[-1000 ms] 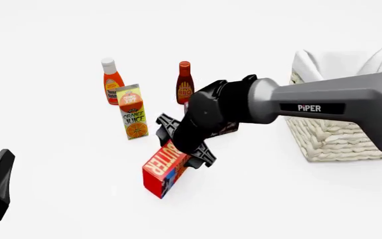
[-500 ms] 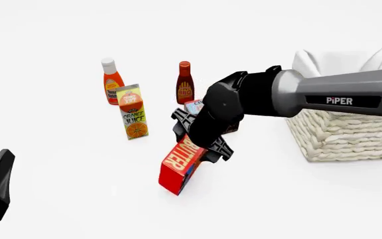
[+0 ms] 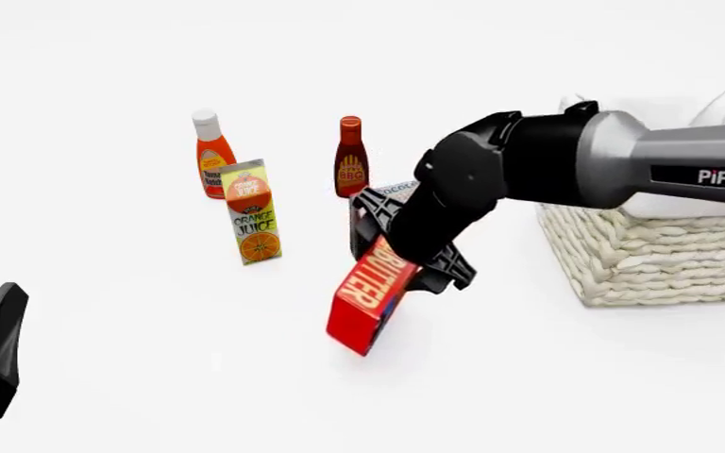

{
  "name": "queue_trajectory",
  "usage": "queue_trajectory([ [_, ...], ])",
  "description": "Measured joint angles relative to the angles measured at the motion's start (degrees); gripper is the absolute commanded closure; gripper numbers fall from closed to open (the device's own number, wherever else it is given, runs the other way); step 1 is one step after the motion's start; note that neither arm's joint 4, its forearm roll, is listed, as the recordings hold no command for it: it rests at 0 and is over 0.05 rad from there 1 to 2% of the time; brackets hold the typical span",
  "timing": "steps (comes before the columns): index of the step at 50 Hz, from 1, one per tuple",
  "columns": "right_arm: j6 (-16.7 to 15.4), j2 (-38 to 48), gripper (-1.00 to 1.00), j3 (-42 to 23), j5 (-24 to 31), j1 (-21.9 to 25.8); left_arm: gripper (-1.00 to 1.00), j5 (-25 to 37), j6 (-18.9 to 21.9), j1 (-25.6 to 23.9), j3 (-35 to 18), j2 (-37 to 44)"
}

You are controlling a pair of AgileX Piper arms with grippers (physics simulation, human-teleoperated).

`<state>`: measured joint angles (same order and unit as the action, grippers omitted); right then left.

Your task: Pick the butter and place it in the basket.

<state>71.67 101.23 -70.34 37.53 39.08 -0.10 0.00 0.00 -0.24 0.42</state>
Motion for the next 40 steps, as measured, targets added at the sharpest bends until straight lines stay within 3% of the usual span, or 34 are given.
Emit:
queue_trajectory([
  [22,-2.4,-5.8,1.0,0.5,2.2,-2.7,-1.0,0.0,0.0,0.0,0.0,0.0],
  [40,-4.4,-8.7,1.0,-3.0,5.3,-5.1,-1.0,0.0,0.0,0.0,0.0,0.0],
])
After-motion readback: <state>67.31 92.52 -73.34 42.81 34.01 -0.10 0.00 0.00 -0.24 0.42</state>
